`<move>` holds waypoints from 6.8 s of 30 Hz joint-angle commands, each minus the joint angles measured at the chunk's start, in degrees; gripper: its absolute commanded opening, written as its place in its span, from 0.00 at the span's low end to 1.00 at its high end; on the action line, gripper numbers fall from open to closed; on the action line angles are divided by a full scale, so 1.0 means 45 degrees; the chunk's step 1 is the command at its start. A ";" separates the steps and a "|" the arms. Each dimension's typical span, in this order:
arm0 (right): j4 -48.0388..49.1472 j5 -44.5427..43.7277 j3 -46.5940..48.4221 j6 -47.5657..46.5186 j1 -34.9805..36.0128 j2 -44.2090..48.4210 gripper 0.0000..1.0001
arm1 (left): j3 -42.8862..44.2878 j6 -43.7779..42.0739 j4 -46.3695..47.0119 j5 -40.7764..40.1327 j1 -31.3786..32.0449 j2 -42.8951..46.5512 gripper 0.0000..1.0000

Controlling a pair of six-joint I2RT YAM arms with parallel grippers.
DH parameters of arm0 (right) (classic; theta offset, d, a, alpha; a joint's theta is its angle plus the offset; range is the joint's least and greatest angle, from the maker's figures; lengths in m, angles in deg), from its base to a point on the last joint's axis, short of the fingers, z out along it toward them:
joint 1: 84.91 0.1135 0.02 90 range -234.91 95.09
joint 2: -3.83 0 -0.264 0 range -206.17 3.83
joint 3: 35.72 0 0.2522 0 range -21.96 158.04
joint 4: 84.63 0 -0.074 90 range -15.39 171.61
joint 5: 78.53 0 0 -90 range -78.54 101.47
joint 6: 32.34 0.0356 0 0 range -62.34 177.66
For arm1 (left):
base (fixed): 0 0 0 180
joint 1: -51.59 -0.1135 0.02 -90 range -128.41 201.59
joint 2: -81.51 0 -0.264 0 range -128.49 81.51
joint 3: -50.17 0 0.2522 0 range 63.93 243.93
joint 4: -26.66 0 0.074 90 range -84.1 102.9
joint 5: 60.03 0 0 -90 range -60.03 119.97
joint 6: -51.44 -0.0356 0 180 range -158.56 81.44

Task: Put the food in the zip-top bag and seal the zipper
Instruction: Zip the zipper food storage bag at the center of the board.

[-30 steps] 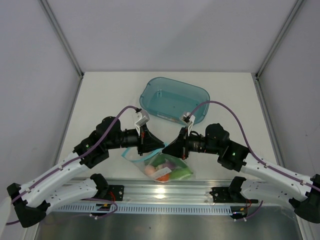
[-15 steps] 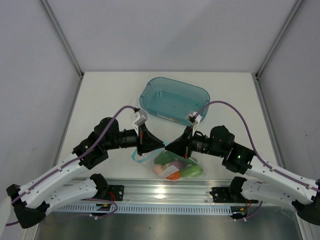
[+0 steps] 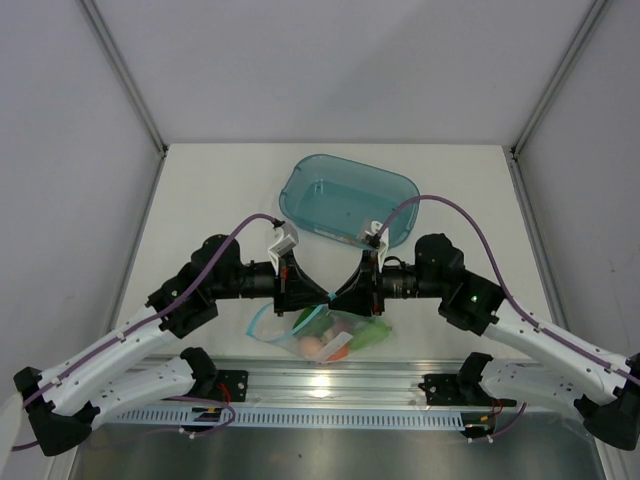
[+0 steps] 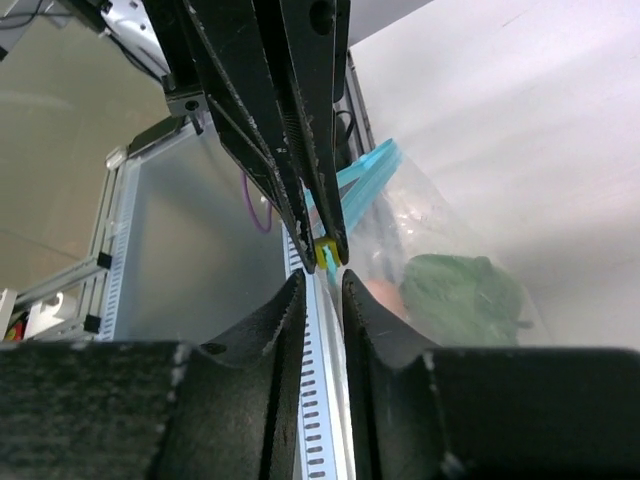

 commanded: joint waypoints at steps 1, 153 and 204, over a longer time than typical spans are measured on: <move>-0.0024 0.1222 0.0636 -0.0547 -0.0072 -0.0512 0.22 | 0.0162 0.0189 0.0281 0.0384 0.0080 0.0080 0.00; -0.0591 0.6145 0.1437 -0.1739 -0.2416 -0.2739 0.53 | 0.0767 -0.1042 -0.2883 0.0208 -0.0135 -0.0174 0.01; -0.3383 -0.5788 0.0930 -0.2091 -0.2453 -0.0592 0.00 | 0.1196 -0.1120 -0.5401 -0.0885 -0.0330 0.0918 0.00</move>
